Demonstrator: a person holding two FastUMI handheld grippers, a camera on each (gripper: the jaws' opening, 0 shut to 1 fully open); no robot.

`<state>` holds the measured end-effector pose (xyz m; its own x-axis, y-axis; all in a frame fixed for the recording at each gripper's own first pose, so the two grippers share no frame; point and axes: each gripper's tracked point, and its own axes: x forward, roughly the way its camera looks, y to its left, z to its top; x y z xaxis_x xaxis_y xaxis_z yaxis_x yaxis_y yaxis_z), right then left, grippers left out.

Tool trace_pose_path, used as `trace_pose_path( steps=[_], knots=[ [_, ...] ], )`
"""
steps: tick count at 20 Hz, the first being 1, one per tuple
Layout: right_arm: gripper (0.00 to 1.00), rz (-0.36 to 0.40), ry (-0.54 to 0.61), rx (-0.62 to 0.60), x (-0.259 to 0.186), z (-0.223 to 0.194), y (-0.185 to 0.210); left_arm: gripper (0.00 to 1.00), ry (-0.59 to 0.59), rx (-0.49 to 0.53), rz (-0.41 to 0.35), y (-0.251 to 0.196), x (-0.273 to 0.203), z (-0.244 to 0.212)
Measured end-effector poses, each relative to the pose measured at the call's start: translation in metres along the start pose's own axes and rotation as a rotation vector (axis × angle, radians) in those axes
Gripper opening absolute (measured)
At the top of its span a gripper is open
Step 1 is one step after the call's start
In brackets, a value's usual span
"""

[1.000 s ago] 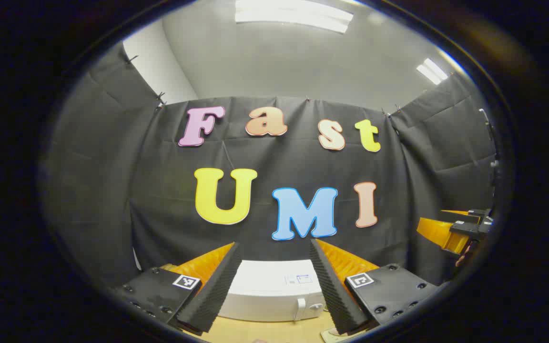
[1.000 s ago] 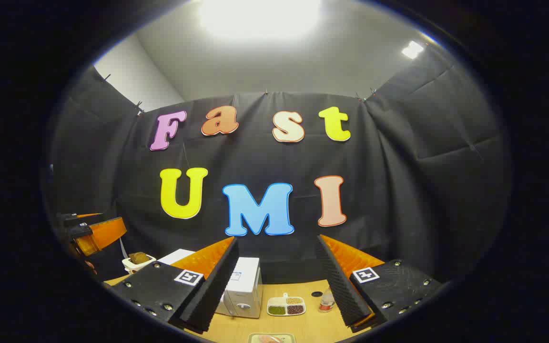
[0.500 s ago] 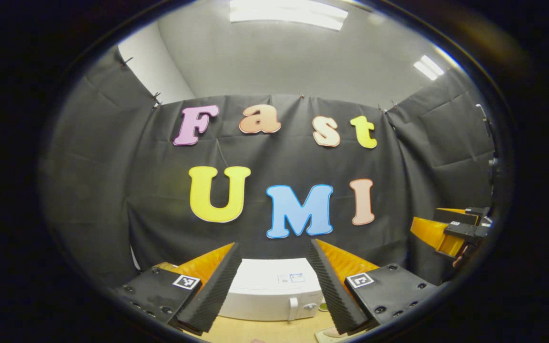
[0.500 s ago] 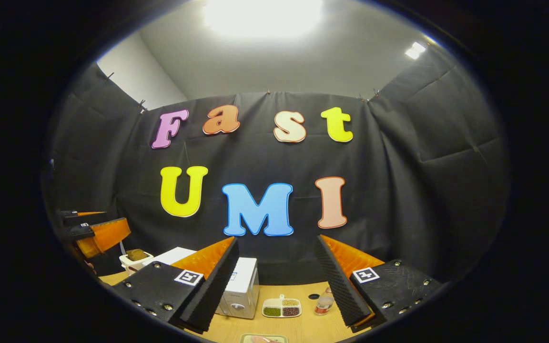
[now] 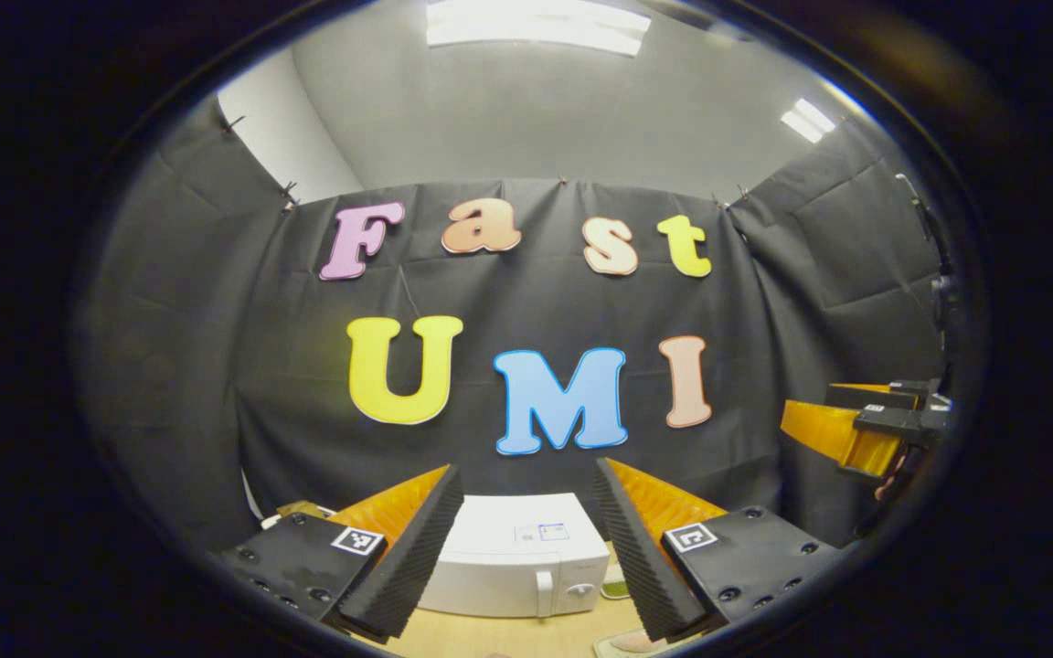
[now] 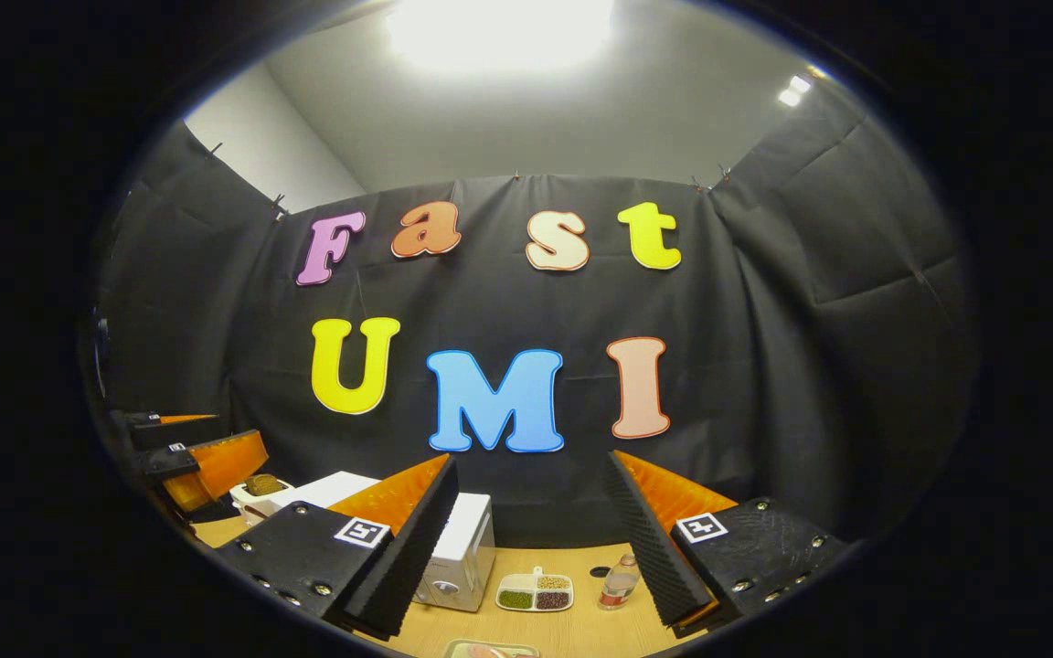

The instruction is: Open the microwave oven with the left hand, put the food in, and close the microwave oven.

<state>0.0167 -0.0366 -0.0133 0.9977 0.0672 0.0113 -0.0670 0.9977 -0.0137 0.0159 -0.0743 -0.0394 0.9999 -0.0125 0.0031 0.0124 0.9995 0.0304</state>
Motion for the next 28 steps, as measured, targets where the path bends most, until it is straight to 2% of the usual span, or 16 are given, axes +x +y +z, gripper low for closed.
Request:
trace_pose_path(
  steps=[5,8,9,15,17,24,26,28],
  knots=[
    [0.98,0.008,0.024,0.018,0.001,-0.014,-0.017,0.94,0.043,0.033,-0.026,-0.024,0.017,-0.059],
    [1.0,-0.046,0.042,0.024,0.0,-0.022,-0.028,0.96,0.109,-0.018,-0.077,-0.036,0.028,-0.115],
    [0.98,-0.062,0.055,0.024,-0.002,-0.026,-0.029,0.96,0.135,-0.029,-0.084,-0.035,0.032,-0.134],
    [0.98,-0.119,0.094,-0.027,-0.011,-0.038,-0.034,0.96,0.287,-0.006,-0.093,-0.033,0.067,-0.249],
    [0.98,-0.134,0.106,-0.037,-0.011,-0.041,-0.036,0.96,0.332,-0.035,-0.102,-0.036,0.078,-0.279],
    [0.98,-0.183,0.148,-0.07,-0.015,-0.051,-0.049,0.95,0.428,-0.051,-0.046,-0.019,0.121,-0.342],
    [0.98,-0.198,0.164,-0.056,-0.015,-0.054,-0.051,0.99,0.456,-0.051,-0.035,-0.016,0.128,-0.359],
    [0.98,-0.209,0.173,-0.047,-0.013,-0.056,-0.051,0.95,0.484,-0.052,-0.026,-0.014,0.136,-0.373]
  ],
)
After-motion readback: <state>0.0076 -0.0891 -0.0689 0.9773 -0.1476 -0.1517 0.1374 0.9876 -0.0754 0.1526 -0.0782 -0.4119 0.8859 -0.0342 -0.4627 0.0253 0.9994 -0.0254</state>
